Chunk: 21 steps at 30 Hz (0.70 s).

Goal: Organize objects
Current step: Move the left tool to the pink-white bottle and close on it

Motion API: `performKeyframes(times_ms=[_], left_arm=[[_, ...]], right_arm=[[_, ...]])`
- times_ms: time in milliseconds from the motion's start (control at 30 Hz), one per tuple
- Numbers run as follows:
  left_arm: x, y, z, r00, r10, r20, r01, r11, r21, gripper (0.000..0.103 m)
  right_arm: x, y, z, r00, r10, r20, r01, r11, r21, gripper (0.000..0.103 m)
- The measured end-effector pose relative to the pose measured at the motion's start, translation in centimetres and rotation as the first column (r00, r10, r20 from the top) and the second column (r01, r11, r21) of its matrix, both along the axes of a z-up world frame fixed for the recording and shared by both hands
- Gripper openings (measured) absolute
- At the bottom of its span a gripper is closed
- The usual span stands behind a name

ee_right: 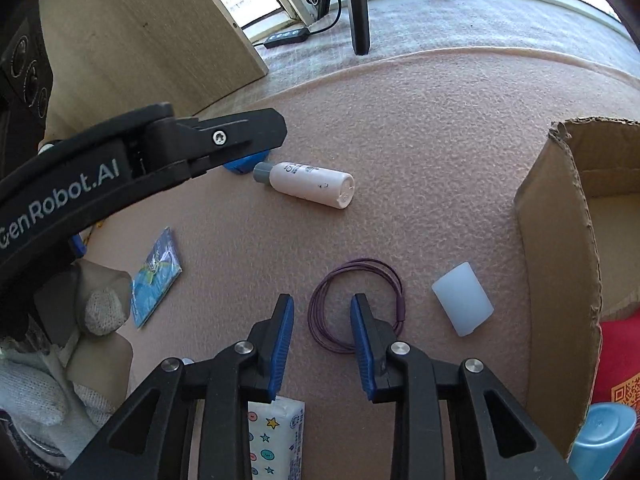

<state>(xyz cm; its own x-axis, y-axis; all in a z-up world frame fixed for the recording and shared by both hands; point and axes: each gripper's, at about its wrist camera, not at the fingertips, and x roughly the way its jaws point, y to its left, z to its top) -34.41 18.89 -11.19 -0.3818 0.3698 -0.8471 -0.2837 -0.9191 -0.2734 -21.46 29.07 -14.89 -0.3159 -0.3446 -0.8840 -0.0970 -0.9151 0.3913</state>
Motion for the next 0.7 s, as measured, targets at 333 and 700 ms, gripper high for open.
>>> performKeyframes(times_ms=[333,700], left_arm=[[-2.1,2.3,-3.8,0.993,-0.073,0.093,0.084,0.990,-0.116,0.041],[1.3,1.1,-4.2,0.987,-0.161,0.031,0.163,0.951,-0.264,0.036]], right_arm=[[1.2,0.4,0.1,0.999,0.022,0.029,-0.023,1.000,0.012,0.027],[2.7,0.1,0.4,0.998,0.041,0.049,-0.044,0.997,0.060,0.025]])
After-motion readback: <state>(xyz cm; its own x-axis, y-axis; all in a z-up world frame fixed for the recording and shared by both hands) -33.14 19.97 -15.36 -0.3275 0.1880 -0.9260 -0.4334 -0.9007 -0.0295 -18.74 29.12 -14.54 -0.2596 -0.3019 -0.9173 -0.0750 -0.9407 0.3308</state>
